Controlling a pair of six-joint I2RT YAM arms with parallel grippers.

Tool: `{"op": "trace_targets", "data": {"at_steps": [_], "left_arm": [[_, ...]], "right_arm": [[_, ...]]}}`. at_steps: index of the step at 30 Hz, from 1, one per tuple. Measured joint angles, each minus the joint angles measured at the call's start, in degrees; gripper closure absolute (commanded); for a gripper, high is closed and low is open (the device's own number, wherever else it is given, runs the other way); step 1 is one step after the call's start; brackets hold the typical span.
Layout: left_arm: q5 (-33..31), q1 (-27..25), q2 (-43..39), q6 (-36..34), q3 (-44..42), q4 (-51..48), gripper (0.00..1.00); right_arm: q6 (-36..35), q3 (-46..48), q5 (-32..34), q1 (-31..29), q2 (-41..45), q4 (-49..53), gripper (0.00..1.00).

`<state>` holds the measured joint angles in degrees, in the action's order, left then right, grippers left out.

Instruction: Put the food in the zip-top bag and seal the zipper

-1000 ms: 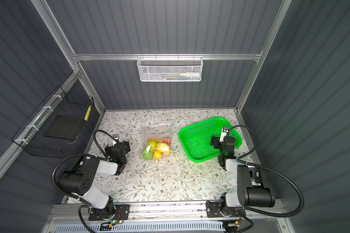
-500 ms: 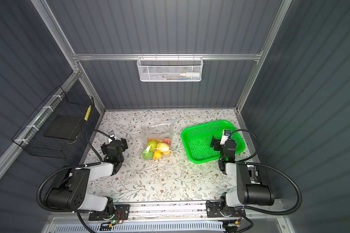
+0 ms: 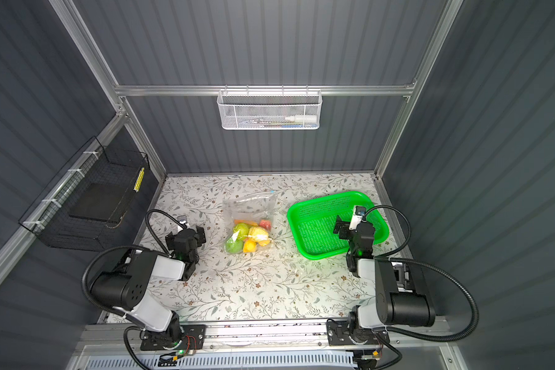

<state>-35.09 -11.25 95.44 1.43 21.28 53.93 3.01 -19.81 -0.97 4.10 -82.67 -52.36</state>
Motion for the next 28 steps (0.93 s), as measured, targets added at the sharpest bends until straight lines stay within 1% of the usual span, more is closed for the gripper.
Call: {"op": "trace_targets", "data": {"at_steps": [3, 5, 6, 10, 18, 28], "left_arm": [[2.3, 0.0, 0.8, -0.9, -0.1, 1.9, 0.0], [3.3, 0.1, 2.2, -1.6, -0.7, 7.4, 0.0], [3.8, 0.1, 2.8, -1.9, -0.9, 8.5, 0.0], [4.8, 0.1, 3.2, -2.3, -1.1, 9.9, 0.0], [5.0, 0.1, 3.5, -2.4, 1.8, 7.2, 0.0], [5.0, 0.2, 3.5, -2.4, 1.9, 6.2, 0.0]], "right_arm": [[0.0, 0.0, 0.0, 0.0, 0.0, -0.1, 0.01], [0.0, 0.0, -0.1, 0.0, 0.0, -0.1, 0.01], [0.0, 0.0, -0.1, 0.0, 0.0, -0.2, 0.01], [0.0, 0.2, -0.9, 0.0, -0.2, -0.7, 0.01], [0.0, 0.3, -1.3, 0.0, -0.2, -0.8, 0.01], [0.0, 0.3, -1.4, 0.0, -0.3, -0.8, 0.01]]}}
